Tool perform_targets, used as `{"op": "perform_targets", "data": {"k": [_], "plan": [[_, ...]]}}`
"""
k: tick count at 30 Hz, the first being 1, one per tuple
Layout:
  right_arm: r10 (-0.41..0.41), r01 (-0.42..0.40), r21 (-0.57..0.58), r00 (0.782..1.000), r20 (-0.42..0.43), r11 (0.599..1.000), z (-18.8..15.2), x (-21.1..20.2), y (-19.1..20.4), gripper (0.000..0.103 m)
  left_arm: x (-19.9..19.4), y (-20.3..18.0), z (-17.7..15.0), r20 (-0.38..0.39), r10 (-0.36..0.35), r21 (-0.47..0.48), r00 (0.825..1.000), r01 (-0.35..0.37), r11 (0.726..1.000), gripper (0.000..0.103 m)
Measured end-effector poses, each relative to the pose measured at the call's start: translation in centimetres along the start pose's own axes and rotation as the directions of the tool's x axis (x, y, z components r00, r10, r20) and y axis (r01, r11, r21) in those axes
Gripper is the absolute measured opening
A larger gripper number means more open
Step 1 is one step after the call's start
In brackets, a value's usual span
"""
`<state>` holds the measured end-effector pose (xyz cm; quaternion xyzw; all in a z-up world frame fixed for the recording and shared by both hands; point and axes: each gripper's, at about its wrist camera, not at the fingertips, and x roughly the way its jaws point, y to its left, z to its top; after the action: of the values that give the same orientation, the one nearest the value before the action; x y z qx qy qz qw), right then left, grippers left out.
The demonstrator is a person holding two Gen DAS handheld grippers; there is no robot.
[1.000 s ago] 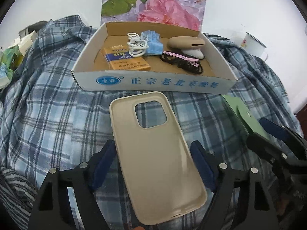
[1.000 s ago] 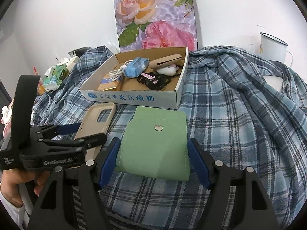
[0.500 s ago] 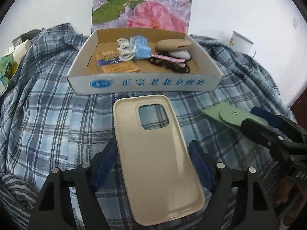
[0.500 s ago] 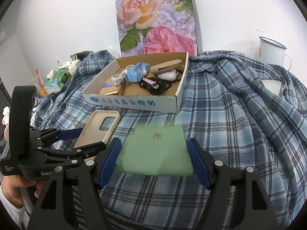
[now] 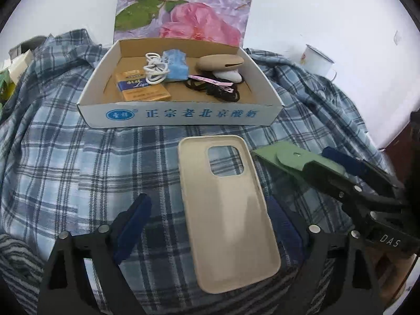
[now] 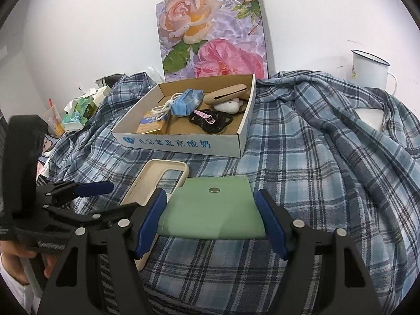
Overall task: Organize soft objects
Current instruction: 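Lift the phone case and green wallet and carry them over the box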
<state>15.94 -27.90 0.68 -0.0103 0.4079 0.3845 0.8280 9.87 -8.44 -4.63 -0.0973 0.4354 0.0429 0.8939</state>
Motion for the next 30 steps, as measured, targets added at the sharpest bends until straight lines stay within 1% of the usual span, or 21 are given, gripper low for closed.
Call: {"op": "perform_targets", "data": {"k": [1, 3, 6, 7, 10, 13, 14, 16, 17, 18, 21, 26, 28, 30], "plan": [[-0.006, 0.006, 0.011, 1.0, 0.001, 1.0, 0.0, 0.0, -0.2, 0.069, 0.0, -0.2, 0.0, 0.008, 0.014, 0.008, 1.0, -0.014, 1.0, 0.09], [0.004, -0.004, 0.027, 1.0, 0.0, 1.0, 0.0, 0.0, -0.5, 0.069, 0.7, -0.5, -0.2, -0.018, 0.022, 0.017, 1.0, -0.021, 1.0, 0.09], [-0.001, 0.001, 0.02, 1.0, 0.004, 1.0, 0.1, -0.1, -0.3, 0.069, 1.4, -0.9, -0.6, -0.037, 0.011, 0.014, 0.999, -0.01, 1.0, 0.089], [-0.002, 0.002, 0.02, 1.0, 0.005, 1.0, 0.1, -0.2, -0.3, 0.069, 1.3, -1.3, -0.7, -0.027, 0.02, 0.028, 0.999, -0.02, 0.999, 0.087], [0.002, -0.002, 0.029, 1.0, 0.005, 1.0, 0.1, -0.2, -0.4, 0.069, 1.5, -2.0, -1.0, -0.023, 0.042, 0.068, 0.999, -0.04, 0.997, 0.087], [0.001, -0.001, 0.025, 1.0, 0.005, 1.0, 0.1, -0.2, -0.4, 0.069, 1.9, -2.9, -1.4, -0.012, 0.096, 0.123, 0.995, -0.094, 0.988, 0.087], [0.002, -0.002, 0.023, 1.0, 0.004, 1.0, 0.1, -0.2, -0.4, 0.069, 1.9, -3.1, -1.6, 0.003, 0.1, 0.135, 0.995, -0.1, 0.986, 0.086], [0.002, -0.002, 0.023, 1.0, 0.003, 1.0, 0.1, -0.2, -0.4, 0.069, 1.9, -2.8, -1.6, 0.006, 0.091, 0.127, 0.996, -0.092, 0.988, 0.086], [0.002, -0.003, 0.024, 1.0, 0.004, 1.0, 0.1, -0.3, -0.3, 0.069, 1.9, -2.7, -1.6, 0.008, 0.09, 0.122, 0.996, -0.09, 0.988, 0.082], [0.003, -0.003, 0.024, 1.0, 0.005, 1.0, 0.1, -0.3, -0.3, 0.069, 1.8, -2.6, -1.6, 0.013, 0.092, 0.121, 0.996, -0.093, 0.988, 0.08], [0.002, -0.002, 0.023, 1.0, 0.005, 1.0, 0.1, -0.3, -0.2, 0.069, 1.6, -2.4, -1.6, 0.023, 0.075, 0.111, 0.997, -0.077, 0.991, 0.078], [0.005, -0.005, 0.026, 1.0, 0.012, 1.0, 0.1, -0.4, -0.2, 0.069, 0.7, -1.0, -1.5, 0.025, -0.013, 0.044, 1.0, 0.012, 0.999, 0.077], [0.005, -0.006, 0.029, 1.0, 0.015, 1.0, 0.1, -0.5, -0.3, 0.069, 0.1, -0.9, -1.4, 0.04, -0.033, 0.037, 0.999, 0.032, 0.999, 0.077], [0.005, -0.006, 0.029, 1.0, 0.017, 1.0, 0.0, -0.6, -0.3, 0.069, -0.5, -1.1, -1.3, 0.051, -0.037, 0.047, 0.998, 0.034, 0.998, 0.077]]}}
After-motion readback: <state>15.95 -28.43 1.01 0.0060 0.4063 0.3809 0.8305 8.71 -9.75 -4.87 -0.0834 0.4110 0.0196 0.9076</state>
